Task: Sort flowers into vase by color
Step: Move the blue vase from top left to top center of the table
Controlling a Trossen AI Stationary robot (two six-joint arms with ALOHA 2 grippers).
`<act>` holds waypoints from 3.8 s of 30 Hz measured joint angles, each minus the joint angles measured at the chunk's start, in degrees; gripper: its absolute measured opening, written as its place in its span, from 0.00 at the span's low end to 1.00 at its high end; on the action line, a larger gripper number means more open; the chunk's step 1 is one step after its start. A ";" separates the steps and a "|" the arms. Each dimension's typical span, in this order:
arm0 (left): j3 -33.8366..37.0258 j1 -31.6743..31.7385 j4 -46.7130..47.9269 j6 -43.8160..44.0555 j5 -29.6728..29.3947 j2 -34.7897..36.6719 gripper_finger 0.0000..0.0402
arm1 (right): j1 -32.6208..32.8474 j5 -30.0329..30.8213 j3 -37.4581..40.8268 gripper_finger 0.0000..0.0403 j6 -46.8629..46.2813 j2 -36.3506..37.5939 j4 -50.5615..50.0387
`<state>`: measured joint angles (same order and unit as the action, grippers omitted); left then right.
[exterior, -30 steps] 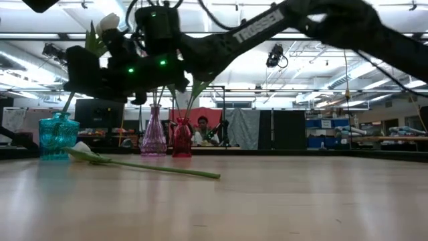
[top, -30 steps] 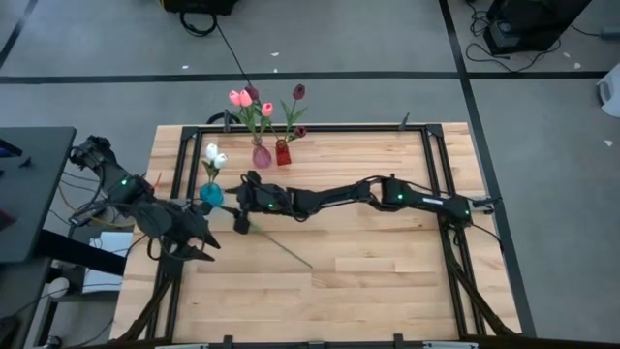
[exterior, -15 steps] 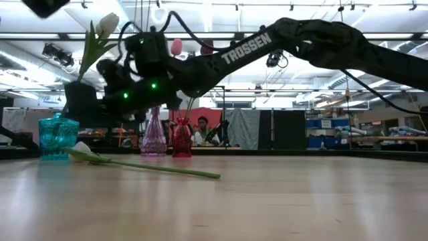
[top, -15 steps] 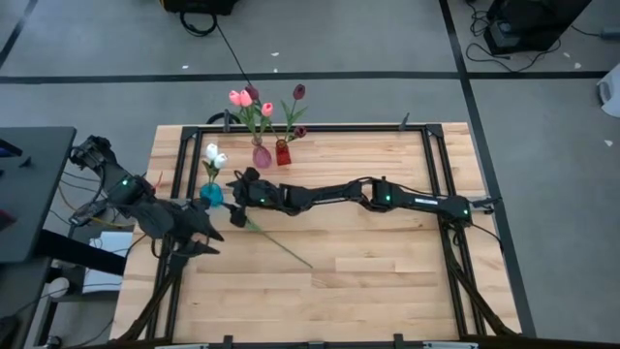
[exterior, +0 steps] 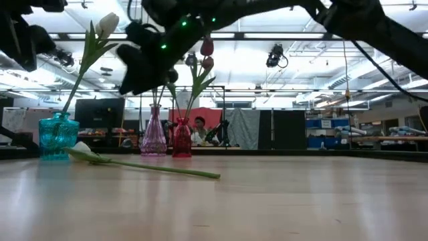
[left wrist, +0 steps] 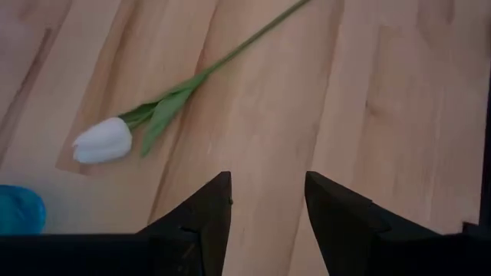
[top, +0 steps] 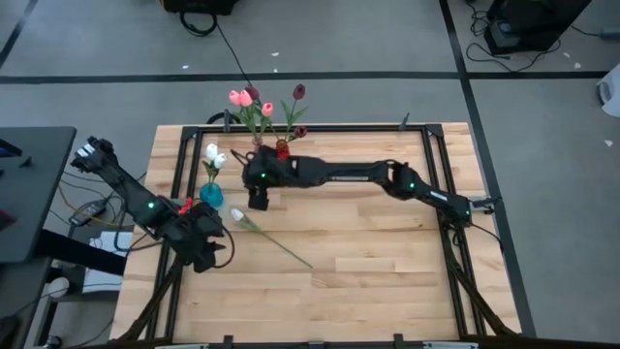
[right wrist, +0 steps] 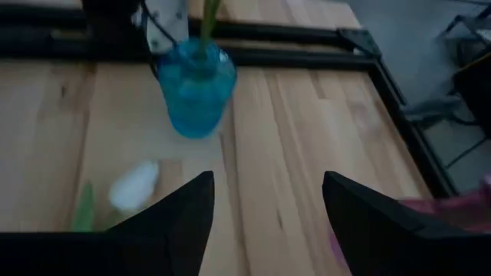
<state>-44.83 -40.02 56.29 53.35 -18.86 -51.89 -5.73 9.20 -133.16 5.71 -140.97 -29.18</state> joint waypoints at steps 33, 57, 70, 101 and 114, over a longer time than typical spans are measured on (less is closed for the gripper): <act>11.34 1.52 -1.28 52.53 -18.93 -19.08 0.24 | 2.61 -3.07 -0.01 0.60 7.82 28.64 -18.41; -11.10 7.20 32.72 73.11 -12.93 -39.03 0.24 | -4.94 -22.99 -0.01 0.60 12.76 28.68 -16.36; -11.10 12.84 33.81 73.13 -13.90 -44.75 0.70 | -5.76 -27.93 -0.01 0.60 16.66 28.68 -18.40; 1.55 14.71 27.89 74.61 -17.06 -49.27 0.73 | -5.48 -31.96 0.54 0.60 18.30 28.64 -19.57; 1.56 15.39 25.26 74.07 -21.69 -49.27 0.68 | -5.49 -31.85 0.58 0.60 18.47 28.59 -20.14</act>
<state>-43.27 -24.63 81.55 127.42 -40.56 -101.16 -11.22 -22.65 -132.57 24.18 -112.38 -49.32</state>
